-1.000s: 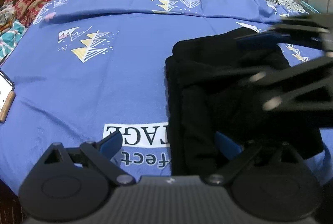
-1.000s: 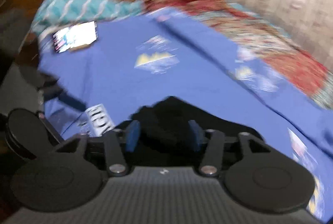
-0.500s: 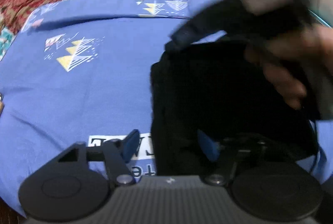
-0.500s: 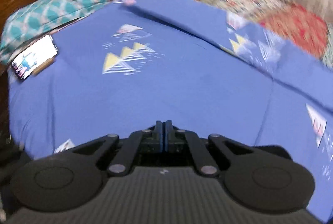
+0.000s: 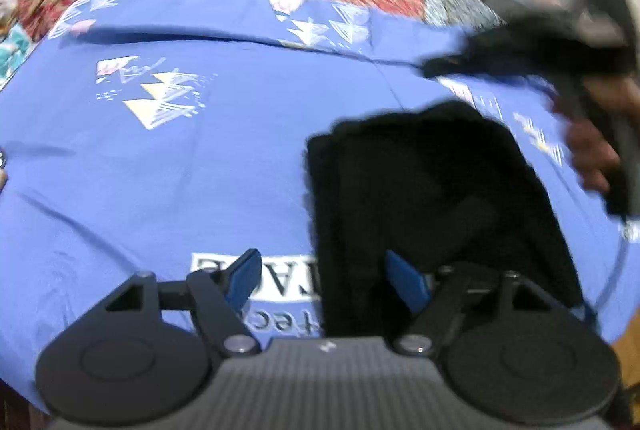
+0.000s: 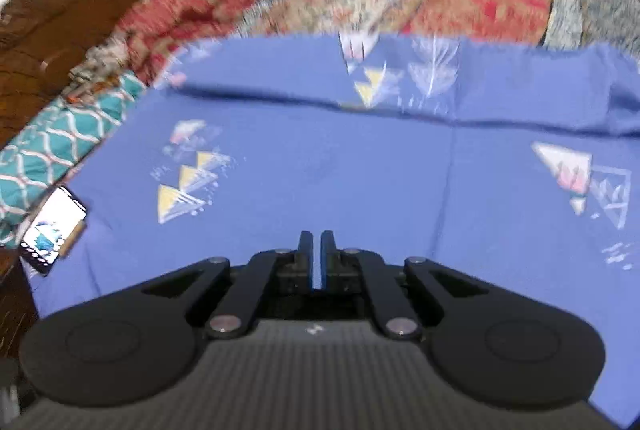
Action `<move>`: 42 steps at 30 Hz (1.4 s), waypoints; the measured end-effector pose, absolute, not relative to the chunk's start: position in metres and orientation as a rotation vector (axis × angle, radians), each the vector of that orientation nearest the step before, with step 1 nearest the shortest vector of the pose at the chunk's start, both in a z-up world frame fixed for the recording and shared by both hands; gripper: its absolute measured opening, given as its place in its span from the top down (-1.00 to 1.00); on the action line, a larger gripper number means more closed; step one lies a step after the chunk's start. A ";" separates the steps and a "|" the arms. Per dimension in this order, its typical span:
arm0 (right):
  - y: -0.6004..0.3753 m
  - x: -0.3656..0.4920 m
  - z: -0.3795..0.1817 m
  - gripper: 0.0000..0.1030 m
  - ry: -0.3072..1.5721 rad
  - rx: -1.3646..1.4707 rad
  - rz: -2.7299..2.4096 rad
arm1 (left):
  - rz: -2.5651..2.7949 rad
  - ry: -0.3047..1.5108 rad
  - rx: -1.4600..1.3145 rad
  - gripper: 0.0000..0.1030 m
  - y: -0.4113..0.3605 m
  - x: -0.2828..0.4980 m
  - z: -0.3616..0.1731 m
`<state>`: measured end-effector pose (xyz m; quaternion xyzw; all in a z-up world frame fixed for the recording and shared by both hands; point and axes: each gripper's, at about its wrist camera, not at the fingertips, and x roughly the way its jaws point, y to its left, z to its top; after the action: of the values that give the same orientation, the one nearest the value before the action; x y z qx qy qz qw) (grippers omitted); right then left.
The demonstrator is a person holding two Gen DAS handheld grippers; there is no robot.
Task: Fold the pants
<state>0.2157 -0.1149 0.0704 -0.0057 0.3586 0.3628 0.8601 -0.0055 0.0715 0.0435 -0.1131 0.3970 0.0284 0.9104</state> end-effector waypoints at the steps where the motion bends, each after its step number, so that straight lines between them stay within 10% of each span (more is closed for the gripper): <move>1: -0.128 0.210 0.074 0.82 0.730 0.008 0.756 | 0.069 0.809 -0.238 -0.34 0.076 -0.003 0.047; 16: -0.196 0.193 0.036 0.81 0.795 0.221 0.690 | 0.042 0.839 -0.139 0.39 0.047 0.101 0.050; 33: -0.187 0.208 0.013 0.80 0.825 0.266 0.617 | 0.168 0.920 -0.286 -0.56 0.080 0.103 0.026; 38: -0.211 0.182 0.030 -0.09 0.746 0.297 0.592 | 0.132 0.870 -0.331 -0.77 0.085 0.065 0.046; 42: -0.226 0.157 0.035 -0.12 0.733 0.305 0.594 | 0.084 0.855 -0.362 -0.91 0.082 0.041 0.051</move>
<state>0.1569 -0.2263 0.0348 0.1465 0.3516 0.2848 0.8797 0.0414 0.0815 0.0513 -0.1747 0.4123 0.0406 0.8932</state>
